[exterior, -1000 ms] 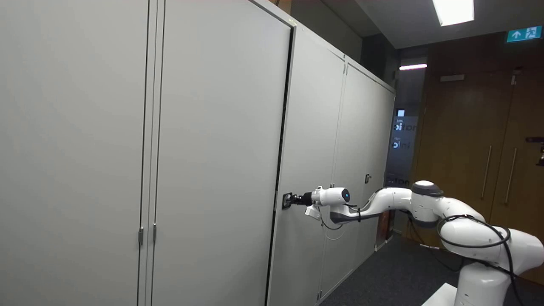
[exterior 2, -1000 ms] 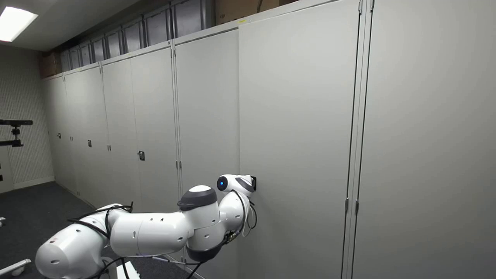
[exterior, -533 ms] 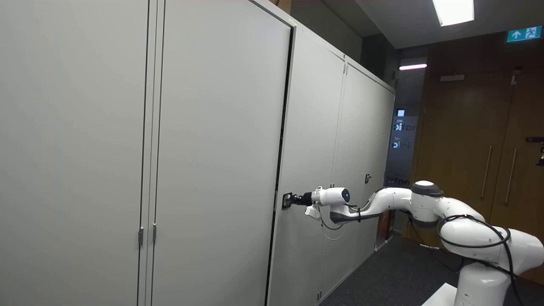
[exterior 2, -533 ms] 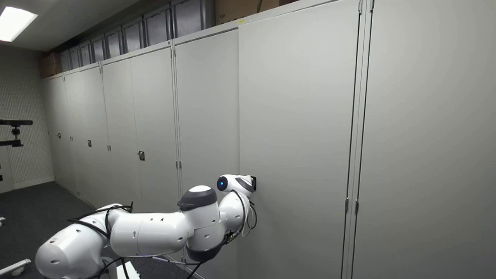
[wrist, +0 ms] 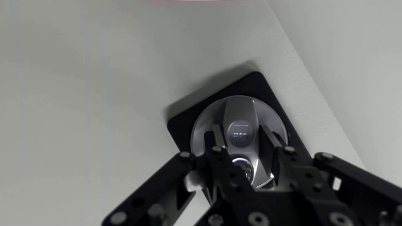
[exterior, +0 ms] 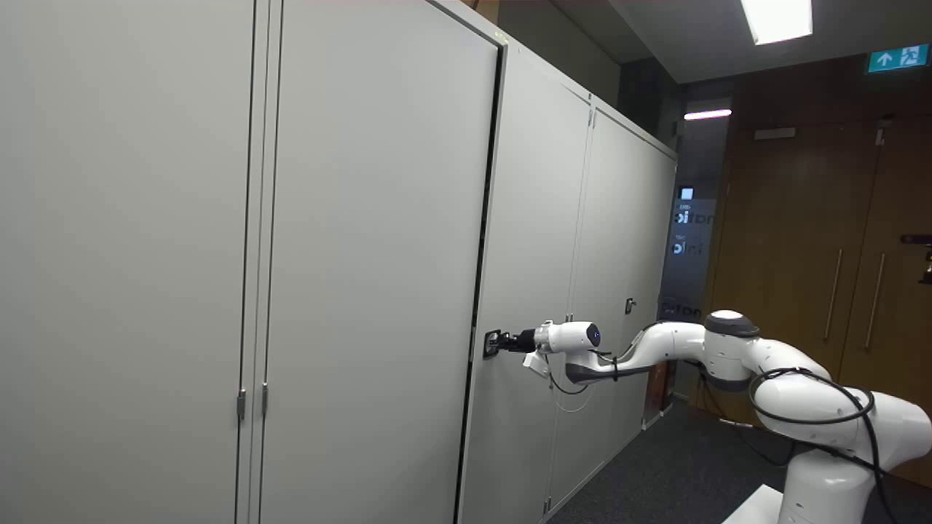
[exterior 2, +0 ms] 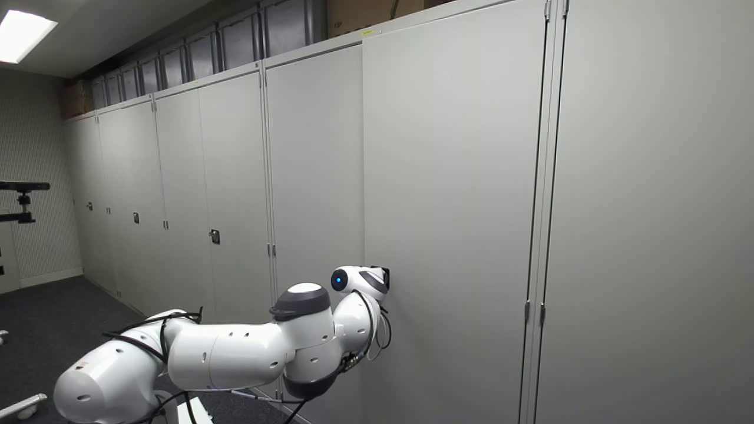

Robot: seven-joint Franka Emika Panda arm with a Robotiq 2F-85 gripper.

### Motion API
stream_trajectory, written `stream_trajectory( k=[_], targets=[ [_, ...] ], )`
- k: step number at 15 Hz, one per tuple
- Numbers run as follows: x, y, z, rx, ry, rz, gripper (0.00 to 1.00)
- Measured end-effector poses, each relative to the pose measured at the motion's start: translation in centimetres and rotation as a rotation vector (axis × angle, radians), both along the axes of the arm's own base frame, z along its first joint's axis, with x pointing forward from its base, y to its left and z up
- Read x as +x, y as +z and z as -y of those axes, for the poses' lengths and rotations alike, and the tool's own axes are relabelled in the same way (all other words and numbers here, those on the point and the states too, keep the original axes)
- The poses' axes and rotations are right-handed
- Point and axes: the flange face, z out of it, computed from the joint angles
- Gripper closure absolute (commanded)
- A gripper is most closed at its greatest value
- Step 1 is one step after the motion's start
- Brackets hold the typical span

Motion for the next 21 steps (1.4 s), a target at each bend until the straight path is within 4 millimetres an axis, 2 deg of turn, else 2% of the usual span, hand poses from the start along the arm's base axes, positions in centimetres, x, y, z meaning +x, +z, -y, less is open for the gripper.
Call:
stream_trajectory(
  k=[21],
  targets=[
    [0.07, -0.02, 0.08, 0.033, -0.005, -0.01, 0.92]
  ],
)
